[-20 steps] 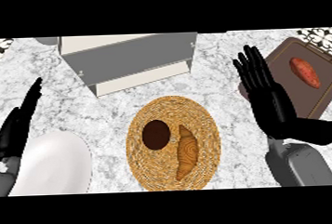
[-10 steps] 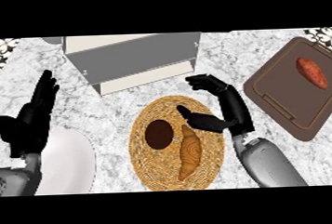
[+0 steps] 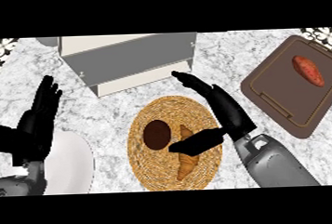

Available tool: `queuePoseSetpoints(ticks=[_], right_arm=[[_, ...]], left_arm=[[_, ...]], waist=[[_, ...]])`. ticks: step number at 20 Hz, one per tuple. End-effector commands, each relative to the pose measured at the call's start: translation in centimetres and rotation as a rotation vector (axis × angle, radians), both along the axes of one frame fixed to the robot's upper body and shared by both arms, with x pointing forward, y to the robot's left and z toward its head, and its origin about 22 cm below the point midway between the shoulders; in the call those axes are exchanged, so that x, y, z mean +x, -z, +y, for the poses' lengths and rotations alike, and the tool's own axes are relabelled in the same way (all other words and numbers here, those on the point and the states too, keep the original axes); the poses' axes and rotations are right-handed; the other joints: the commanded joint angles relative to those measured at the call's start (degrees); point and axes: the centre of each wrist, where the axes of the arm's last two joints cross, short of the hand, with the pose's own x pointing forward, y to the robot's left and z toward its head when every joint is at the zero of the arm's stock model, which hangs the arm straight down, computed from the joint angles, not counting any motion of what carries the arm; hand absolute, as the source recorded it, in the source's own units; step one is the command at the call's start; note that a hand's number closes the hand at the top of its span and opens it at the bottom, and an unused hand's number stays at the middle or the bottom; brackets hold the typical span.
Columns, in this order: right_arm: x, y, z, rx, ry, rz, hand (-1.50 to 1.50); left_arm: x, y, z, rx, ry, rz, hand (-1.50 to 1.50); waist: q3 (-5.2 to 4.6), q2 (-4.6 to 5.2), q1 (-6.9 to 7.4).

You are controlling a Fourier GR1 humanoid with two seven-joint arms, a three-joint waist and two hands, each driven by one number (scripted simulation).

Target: Pick the croissant from the placemat and place it in the tiered shelf

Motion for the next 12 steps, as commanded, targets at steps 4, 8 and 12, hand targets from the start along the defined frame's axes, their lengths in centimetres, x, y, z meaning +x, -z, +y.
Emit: queuePoseSetpoints(ticks=[4,8,12], right_arm=[[-1.9,-5.1,3.0,-0.486,-0.167,0.029,-1.50],[-2.9,-5.2,5.2,-0.818,-0.145,-0.050,-1.50],[-4.0,-5.7,10.3,-1.027,-0.100,-0.045,-1.50]], left_arm=[[-0.3,0.1,-0.6,-0.010,0.014,0.009,0.00],[-0.3,0.5,0.2,0.003,0.011,0.009,0.00],[0.4,-0.7,0.0,-0.009,0.016,-0.011,0.00]], waist=[[-0.11,-0.31,0.20],[-0.14,-0.20,0.37],[-0.11,0.04,0.96]])
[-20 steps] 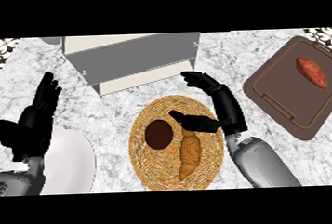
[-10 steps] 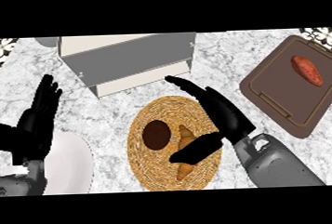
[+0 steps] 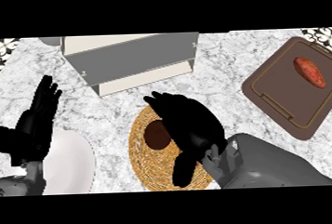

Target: Pick the croissant from the placemat and place it in the tiered shelf

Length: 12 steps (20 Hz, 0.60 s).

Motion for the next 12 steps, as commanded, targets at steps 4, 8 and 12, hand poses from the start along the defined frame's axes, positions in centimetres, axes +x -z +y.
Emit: queuePoseSetpoints(ticks=[4,8,12], right_arm=[[-1.6,0.4,4.5,-0.263,0.079,-0.019,-1.50],[-2.3,2.7,6.2,-0.365,0.096,-0.046,-1.50],[-2.4,3.8,7.4,-0.491,0.119,-0.094,-1.50]], left_arm=[[-0.3,0.1,0.7,-0.018,-0.003,0.002,0.00],[0.1,-1.4,0.3,-0.001,-0.001,-0.006,0.00],[-0.7,-0.1,0.3,-0.006,-0.009,0.000,0.00]], waist=[[0.17,0.39,-0.32],[0.19,0.34,-0.52],[0.15,0.27,-0.53]])
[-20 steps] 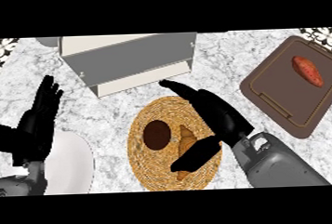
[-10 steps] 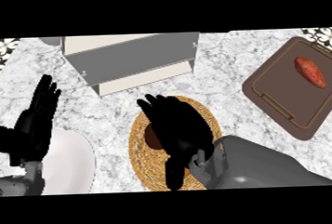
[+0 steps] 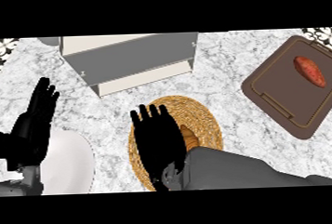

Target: Pick the croissant from the placemat and place it in the tiered shelf

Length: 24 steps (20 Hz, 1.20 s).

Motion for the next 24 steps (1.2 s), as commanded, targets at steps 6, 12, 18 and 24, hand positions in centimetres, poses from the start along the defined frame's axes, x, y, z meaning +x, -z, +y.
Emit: queuePoseSetpoints(ticks=[6,12,18,24], right_arm=[[0.9,1.8,0.5,-0.313,0.157,-0.027,-1.50],[1.3,3.6,-1.4,-0.272,0.184,0.002,-1.50],[1.5,7.5,-2.6,-0.313,0.181,0.009,-1.50],[0.8,8.5,-2.8,-0.292,0.184,0.023,-1.50]], left_arm=[[0.0,1.4,-1.0,-0.003,-0.012,-0.014,0.00],[-0.4,0.8,-1.1,-0.006,-0.013,-0.003,0.00],[-0.1,-0.4,-0.7,-0.015,0.003,0.011,0.00],[0.3,-0.5,0.1,-0.025,-0.009,-0.011,0.00]], waist=[[0.01,0.12,-0.86],[0.09,0.15,-0.49],[0.12,0.31,-0.19],[0.10,0.32,-0.15]])
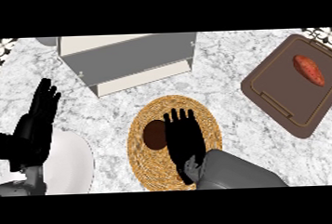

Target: Pick the croissant from the placemat and place it in the tiered shelf

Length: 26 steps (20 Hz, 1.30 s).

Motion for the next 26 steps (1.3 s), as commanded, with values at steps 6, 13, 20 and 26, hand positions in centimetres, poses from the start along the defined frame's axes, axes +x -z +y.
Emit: queuePoseSetpoints(ticks=[6,13,20,26], right_arm=[[1.1,3.0,-1.9,-0.019,0.044,-0.026,-1.50],[-1.7,4.4,-1.2,-0.010,0.062,0.005,-1.50],[-1.2,7.8,-1.5,-0.070,0.016,0.084,1.50],[0.5,6.1,-2.4,-0.119,-0.098,-0.052,1.50]], left_arm=[[0.2,-0.3,1.2,-0.010,0.002,0.008,0.00],[-0.5,0.2,-0.3,-0.002,0.009,0.012,0.00],[0.4,0.3,-0.1,0.001,0.001,-0.008,0.00],[0.2,-1.6,-0.2,0.004,0.005,0.007,0.00]], waist=[[0.01,0.13,0.26],[0.02,0.04,0.09],[0.01,0.12,0.15],[0.02,0.03,0.12]])
